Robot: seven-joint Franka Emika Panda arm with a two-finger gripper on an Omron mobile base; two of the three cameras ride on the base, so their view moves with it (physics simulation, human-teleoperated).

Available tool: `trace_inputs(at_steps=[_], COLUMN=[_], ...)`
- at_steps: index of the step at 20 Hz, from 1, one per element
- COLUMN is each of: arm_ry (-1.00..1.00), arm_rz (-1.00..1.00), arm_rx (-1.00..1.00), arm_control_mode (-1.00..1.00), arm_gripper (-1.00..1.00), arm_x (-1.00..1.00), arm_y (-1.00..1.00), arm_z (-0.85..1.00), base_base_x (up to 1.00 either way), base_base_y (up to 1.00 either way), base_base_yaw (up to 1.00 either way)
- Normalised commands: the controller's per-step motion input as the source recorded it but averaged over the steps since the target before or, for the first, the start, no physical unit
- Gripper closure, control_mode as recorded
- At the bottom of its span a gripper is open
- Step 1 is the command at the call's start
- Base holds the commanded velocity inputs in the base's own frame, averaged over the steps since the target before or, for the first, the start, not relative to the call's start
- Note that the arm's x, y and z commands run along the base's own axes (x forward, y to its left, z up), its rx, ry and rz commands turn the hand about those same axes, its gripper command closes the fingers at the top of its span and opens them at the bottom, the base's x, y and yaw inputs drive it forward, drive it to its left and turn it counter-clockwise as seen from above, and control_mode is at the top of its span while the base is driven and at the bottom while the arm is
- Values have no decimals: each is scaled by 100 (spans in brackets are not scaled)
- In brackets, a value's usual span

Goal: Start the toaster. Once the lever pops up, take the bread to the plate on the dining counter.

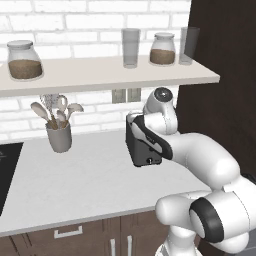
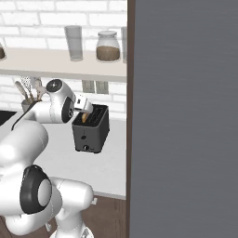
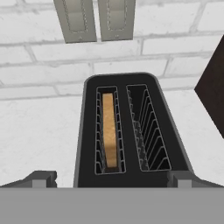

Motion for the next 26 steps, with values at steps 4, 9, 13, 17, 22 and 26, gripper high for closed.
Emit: trace_inputs(at_steps=[4,9,13,17,22,26], arm_ry=[0,0,0,0,0,1], arm_rz=[0,0,0,0,0,0], arm_rx=[0,0,0,0,0,0], arm_control_mode=[-100,-100,-100,-100,-100,-100], arm_gripper=[-100,-100,-100,-100,-100,-100], arm_x=[0,-11,-7,0,1,7], arm_y=[0,0,0,0,0,0], arm_z=[0,0,0,0,-1,-8], base_base_x=[0,0,0,0,0,0], base_base_y=[0,0,0,0,0,0], base_base_yaw=[0,0,0,0,0,0])
